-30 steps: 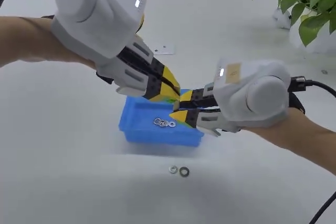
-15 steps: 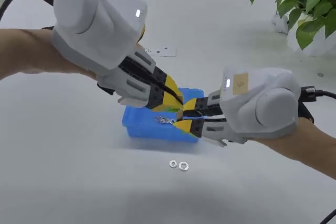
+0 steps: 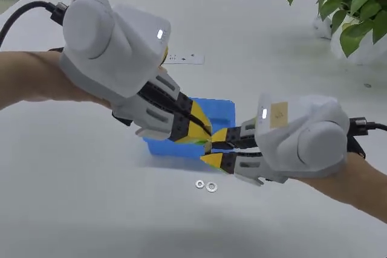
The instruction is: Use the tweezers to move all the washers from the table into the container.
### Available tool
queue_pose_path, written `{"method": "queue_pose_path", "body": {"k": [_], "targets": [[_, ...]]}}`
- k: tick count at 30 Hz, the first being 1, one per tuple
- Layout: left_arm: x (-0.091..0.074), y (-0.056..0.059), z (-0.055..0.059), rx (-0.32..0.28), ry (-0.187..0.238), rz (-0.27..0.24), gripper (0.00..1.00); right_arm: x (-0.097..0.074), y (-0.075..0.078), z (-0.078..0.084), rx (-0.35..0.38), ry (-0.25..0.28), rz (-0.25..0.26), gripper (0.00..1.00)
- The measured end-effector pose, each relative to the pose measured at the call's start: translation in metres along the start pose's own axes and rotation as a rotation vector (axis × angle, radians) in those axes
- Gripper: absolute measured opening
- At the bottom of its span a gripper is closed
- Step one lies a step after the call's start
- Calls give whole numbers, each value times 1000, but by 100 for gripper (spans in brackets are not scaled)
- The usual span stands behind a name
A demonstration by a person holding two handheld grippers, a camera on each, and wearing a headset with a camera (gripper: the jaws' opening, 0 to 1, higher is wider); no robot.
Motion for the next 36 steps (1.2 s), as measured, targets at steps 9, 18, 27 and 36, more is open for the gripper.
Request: {"method": "queue_pose_path", "body": {"k": [9, 18, 27, 36], "targets": [[8, 14, 14, -64, 7, 22, 6, 8, -19, 10, 16, -14, -39, 11], [14, 17, 29, -110, 5, 30, 6, 20, -28, 20, 39, -27, -78, 11], [17, 16, 35, -118, -2, 44, 6, 24, -29, 24, 59, -32, -89, 11], [20, 9, 39, -112, -3, 28, 6, 29, -21, 29, 59, -38, -79, 11]]}}
Point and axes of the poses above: the centre of the closed fingertips' face, and the gripper's own axes: x roughly forward along the fingers, y roughly to its right, z roughly out of its underside, the point moved 1 cm from there along -x, roughly backward along the fingers, and after that the axes turned 1 degree about -z, right-handed, at the moved point
